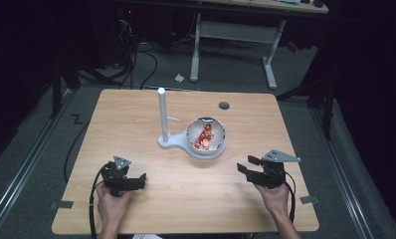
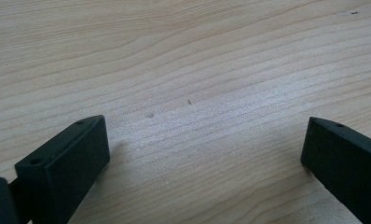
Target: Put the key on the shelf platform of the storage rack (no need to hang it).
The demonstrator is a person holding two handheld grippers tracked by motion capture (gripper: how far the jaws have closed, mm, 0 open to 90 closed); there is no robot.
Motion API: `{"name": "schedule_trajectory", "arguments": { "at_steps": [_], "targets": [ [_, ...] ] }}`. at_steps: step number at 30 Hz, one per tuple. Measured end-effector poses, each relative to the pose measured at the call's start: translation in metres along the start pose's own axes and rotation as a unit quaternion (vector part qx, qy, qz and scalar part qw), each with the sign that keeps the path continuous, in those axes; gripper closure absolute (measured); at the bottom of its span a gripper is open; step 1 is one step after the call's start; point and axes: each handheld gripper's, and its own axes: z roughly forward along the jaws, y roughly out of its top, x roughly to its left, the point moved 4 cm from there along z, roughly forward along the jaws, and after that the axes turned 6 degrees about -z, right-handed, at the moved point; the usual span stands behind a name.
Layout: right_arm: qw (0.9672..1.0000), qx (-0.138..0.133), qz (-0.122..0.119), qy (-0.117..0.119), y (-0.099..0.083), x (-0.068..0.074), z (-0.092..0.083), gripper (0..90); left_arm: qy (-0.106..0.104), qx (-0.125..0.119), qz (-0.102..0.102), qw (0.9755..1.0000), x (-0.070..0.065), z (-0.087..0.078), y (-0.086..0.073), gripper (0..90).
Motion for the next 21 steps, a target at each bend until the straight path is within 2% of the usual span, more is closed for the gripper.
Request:
{"name": "schedule_trajectory", "arguments": {
  "at_steps": [21],
  "targets": [
    [0.9995,0.025,0.016,-0.001,-0.023,0.001,0.023,42.9,0.000,-0.001,0.000,1.0000,0.000,0.000,0.000,1.4]
  ]
}}
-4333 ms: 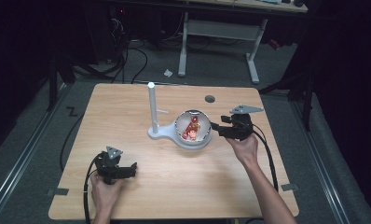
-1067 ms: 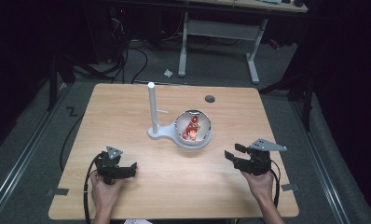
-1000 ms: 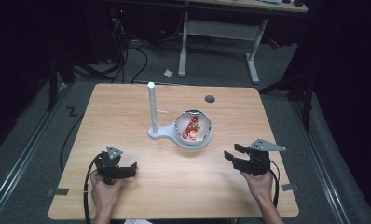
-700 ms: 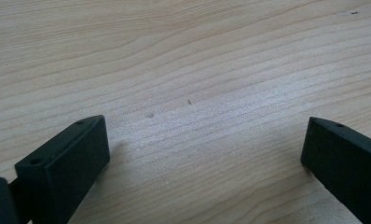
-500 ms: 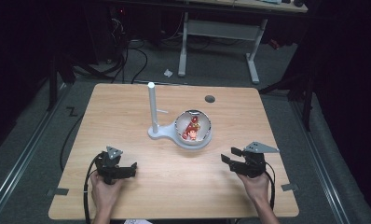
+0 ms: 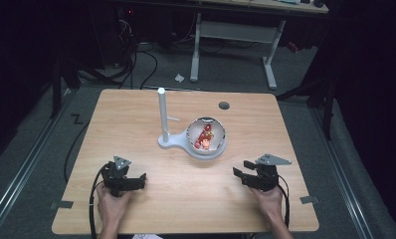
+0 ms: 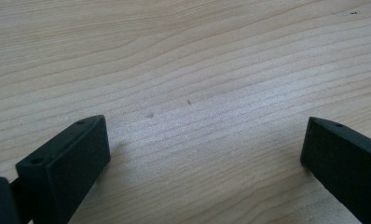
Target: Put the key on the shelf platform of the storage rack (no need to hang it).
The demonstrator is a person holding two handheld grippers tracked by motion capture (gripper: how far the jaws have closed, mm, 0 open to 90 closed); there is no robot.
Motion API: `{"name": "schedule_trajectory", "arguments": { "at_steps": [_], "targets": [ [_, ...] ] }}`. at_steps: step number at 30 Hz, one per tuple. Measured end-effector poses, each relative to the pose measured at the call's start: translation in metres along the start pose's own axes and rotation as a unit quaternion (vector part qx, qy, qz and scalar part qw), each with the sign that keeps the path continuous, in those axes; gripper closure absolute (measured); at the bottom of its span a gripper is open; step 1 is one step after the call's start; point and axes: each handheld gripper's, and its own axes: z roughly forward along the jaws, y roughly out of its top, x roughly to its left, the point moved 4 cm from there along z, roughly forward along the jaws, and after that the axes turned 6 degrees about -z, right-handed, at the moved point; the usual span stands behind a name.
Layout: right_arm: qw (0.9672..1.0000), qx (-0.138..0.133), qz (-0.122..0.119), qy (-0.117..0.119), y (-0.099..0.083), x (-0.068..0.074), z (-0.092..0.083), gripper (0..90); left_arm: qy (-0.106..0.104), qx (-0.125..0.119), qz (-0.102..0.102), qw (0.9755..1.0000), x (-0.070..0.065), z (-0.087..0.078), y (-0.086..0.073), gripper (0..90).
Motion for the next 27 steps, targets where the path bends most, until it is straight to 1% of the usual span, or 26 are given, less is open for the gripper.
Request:
{"name": "schedule_trajectory", "arguments": {
  "at_steps": [4,5,9,11,17,21,27],
  "targets": [
    [1.0000,0.007,-0.003,-0.003,-0.003,-0.001,0.005,42.9,0.000,0.000,0.000,1.0000,0.000,0.000,0.000,1.4],
    [1.0000,0.009,0.001,-0.003,-0.004,0.000,0.006,42.9,0.000,0.000,0.000,1.0000,0.000,0.000,0.000,1.4],
    [0.9999,0.013,-0.002,-0.008,-0.006,-0.001,0.010,42.9,0.000,0.000,0.000,1.0000,0.000,0.000,0.000,1.4],
    [0.9998,0.016,0.001,-0.010,-0.007,-0.002,0.012,42.9,0.000,0.000,0.000,1.0000,0.000,0.000,0.000,1.4],
    [0.9992,0.030,-0.010,-0.026,-0.011,-0.005,0.020,42.2,0.000,0.000,0.000,1.0000,0.000,0.000,0.000,1.4],
    [0.9989,0.036,-0.006,-0.031,-0.013,-0.006,0.024,42.1,0.000,0.000,0.000,1.0000,0.000,0.000,0.000,1.4],
    [0.9983,0.041,-0.009,-0.040,-0.016,-0.008,0.028,42.1,0.000,0.000,0.000,1.0000,0.000,0.000,0.000,1.4]
  ]
}}
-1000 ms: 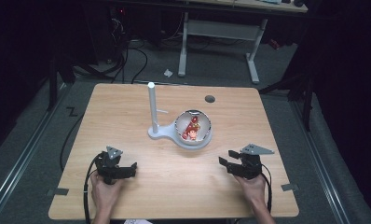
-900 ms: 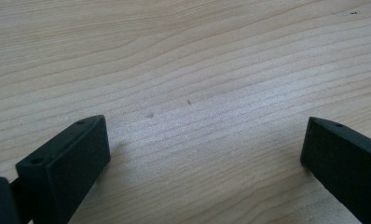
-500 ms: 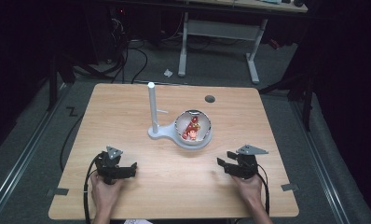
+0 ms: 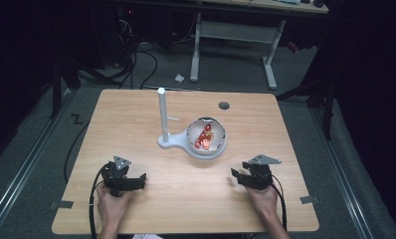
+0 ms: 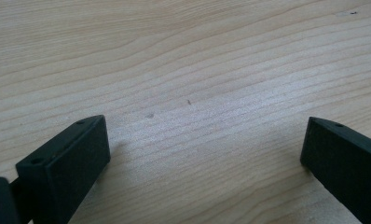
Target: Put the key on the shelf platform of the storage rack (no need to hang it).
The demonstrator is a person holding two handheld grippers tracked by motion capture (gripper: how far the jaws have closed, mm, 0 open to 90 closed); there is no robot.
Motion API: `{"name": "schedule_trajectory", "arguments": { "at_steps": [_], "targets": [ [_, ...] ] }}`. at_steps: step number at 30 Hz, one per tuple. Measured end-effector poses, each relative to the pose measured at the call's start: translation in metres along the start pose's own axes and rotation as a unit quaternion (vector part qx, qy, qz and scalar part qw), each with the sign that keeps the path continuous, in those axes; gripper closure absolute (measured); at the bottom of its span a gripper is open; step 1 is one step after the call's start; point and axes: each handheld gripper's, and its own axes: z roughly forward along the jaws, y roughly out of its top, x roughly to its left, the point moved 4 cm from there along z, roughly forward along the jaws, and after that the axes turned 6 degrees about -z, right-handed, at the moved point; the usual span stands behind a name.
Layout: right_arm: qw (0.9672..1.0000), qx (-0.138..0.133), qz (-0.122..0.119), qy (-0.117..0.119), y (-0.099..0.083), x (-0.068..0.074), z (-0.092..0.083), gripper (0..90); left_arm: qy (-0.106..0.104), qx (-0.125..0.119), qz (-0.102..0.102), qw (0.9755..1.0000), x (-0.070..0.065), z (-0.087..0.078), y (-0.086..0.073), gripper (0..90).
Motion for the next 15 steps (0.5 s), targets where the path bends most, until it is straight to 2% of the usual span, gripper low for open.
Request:
{"name": "schedule_trajectory", "arguments": {
  "at_steps": [15],
  "targets": [
    [0.9992,0.020,-0.007,-0.035,-0.0052,-0.0043,0.0084,41.8,0.000,0.000,0.000,1.0000,0.0000,0.0000,0.0000,1.4]
  ]
}}
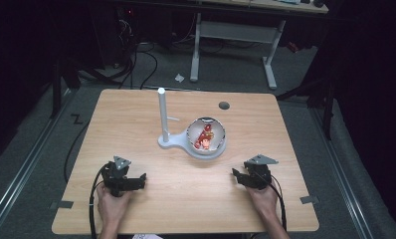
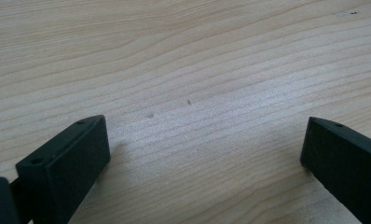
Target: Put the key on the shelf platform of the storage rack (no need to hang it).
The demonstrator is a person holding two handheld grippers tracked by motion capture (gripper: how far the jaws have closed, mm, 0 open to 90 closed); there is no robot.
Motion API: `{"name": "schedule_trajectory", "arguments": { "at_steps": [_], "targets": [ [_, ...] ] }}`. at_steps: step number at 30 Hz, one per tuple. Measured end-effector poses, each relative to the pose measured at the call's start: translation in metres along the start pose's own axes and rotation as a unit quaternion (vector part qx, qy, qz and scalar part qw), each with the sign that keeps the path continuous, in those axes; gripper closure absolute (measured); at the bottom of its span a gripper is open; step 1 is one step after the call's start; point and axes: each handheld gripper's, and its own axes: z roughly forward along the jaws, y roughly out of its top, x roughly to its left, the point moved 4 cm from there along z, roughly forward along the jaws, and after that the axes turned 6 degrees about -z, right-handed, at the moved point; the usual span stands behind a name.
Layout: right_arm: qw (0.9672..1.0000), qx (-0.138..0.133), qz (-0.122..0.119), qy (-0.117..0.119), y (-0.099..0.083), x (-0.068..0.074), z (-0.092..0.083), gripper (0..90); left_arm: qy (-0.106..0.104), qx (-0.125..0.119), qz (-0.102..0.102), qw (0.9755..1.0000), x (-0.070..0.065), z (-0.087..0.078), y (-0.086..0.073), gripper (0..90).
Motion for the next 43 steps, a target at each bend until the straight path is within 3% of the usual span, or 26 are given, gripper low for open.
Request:
{"name": "schedule_trajectory", "arguments": {
  "at_steps": [16,43],
  "targets": [
    [0.9998,0.003,-0.015,-0.009,-0.0004,0.0013,0.0027,38.8,0.000,0.000,0.000,1.0000,0.0000,0.0000,0.0000,1.4],
    [0.9998,0.007,-0.003,-0.021,-0.0002,0.0022,0.0031,35.0,-0.002,0.000,0.001,1.0000,-0.0007,-0.0005,-0.0004,1.8]
  ]
}}
